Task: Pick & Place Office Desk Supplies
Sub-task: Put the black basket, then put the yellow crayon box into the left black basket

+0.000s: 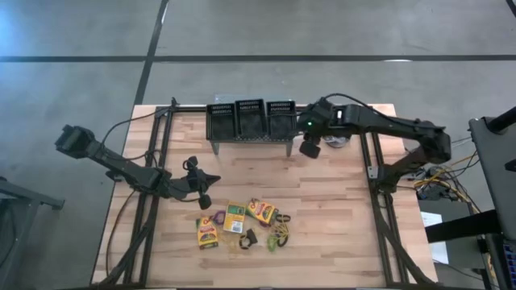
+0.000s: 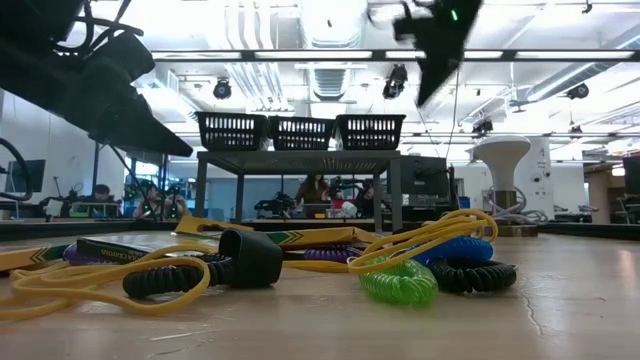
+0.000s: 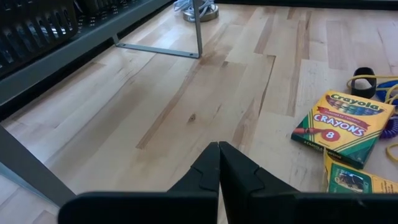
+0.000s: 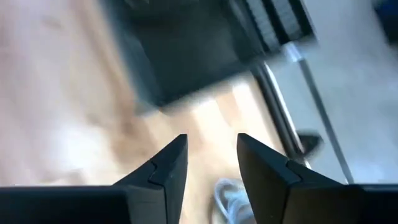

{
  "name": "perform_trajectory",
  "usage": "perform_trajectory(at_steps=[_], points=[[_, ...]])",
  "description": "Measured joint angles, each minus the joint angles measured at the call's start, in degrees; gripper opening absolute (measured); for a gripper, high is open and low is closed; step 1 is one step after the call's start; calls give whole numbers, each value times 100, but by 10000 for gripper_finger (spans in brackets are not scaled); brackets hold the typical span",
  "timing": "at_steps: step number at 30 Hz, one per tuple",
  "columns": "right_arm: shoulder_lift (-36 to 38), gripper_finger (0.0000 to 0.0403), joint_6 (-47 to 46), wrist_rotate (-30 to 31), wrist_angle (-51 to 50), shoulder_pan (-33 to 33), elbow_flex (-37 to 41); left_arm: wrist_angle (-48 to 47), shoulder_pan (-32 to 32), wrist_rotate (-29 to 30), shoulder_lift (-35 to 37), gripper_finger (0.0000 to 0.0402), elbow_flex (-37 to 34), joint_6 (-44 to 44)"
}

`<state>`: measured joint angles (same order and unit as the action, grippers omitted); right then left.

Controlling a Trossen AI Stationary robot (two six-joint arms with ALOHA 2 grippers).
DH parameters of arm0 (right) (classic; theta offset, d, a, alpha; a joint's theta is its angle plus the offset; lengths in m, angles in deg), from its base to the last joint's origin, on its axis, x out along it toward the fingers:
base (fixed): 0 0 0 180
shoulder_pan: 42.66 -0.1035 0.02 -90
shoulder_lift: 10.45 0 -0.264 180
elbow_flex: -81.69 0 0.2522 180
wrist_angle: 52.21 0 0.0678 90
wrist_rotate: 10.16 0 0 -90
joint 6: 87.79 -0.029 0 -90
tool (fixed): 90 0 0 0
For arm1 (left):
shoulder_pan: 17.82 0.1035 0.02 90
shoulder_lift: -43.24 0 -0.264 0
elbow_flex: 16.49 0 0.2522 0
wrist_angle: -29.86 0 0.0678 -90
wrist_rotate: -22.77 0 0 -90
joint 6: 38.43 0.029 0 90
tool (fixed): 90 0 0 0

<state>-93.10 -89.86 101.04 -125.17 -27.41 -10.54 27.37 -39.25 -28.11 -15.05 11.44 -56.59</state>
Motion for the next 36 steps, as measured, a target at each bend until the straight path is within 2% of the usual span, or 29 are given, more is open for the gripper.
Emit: perform_trajectory(at_steps=[5,10,15,23,27,30,33,36], points=[[380,112,61,224,1433,314,1105,2,0,-15,0,6,0,-14],[525,101,391,-87,2525,371,1576,77,2,-15,4,6,0,-8],[523,93,407,-634,2699,365,1649,99,4,-15,4,6,0,-6],[643,81,318,-471,2375,283,1411,107,4,-15,4,6,0,-25],[1064,70,52,267,2187,-164,1434,105,4,-15,4,6,0,-29],[1376,61,-306,476,2245,-738,1808,98,2,-15,4,6,0,-34],[1596,54,-666,506,2646,-1452,2404,152,-40,-15,4,6,0,-48],[1667,49,-741,599,3525,-2211,3115,425,-158,-15,2,6,0,105]])
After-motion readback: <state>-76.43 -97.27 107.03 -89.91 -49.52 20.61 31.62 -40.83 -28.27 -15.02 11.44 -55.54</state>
